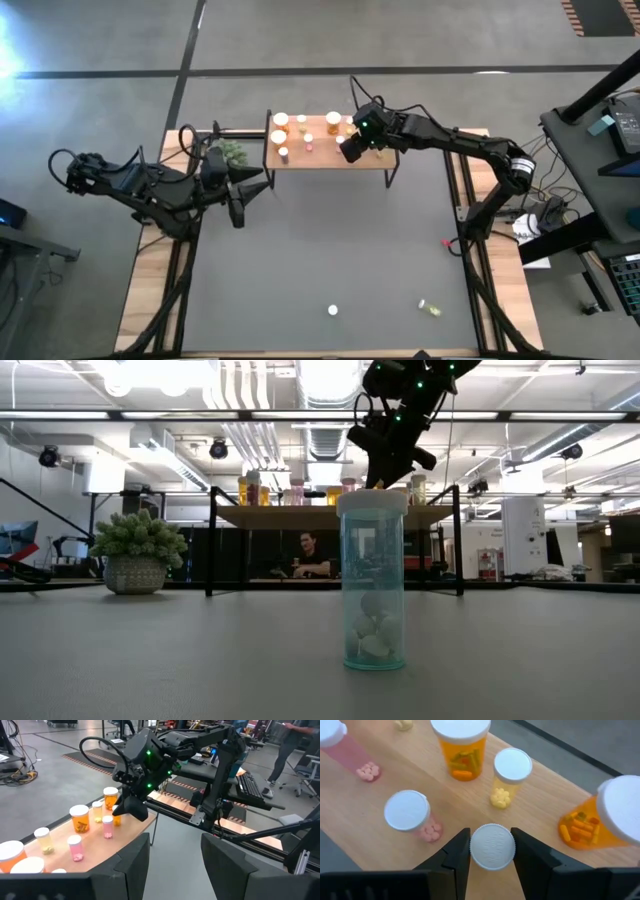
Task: Pick and place medicine bottles onto shelf by color
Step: Put the small orange pill bottle on the shelf
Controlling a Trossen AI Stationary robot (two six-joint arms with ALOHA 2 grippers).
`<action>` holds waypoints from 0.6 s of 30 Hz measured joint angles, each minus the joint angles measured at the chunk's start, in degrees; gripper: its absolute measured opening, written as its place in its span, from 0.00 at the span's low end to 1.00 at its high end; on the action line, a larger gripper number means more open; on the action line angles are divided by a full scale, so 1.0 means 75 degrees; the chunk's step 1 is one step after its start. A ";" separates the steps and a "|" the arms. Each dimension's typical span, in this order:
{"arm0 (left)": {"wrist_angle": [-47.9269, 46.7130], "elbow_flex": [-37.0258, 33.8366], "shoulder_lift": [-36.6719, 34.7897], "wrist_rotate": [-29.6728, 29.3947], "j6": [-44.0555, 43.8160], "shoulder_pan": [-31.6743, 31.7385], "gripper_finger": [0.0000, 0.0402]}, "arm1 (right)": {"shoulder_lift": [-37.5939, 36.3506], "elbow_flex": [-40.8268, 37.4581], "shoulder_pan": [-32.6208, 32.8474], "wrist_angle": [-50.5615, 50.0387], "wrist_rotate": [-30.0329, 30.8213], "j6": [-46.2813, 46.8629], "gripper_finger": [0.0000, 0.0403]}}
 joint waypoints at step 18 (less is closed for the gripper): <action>-0.0003 0.0000 0.0000 0.0003 0.0006 0.0001 0.40 | 0.0006 0.0000 -0.0012 0.0194 -0.0018 -0.0026 0.43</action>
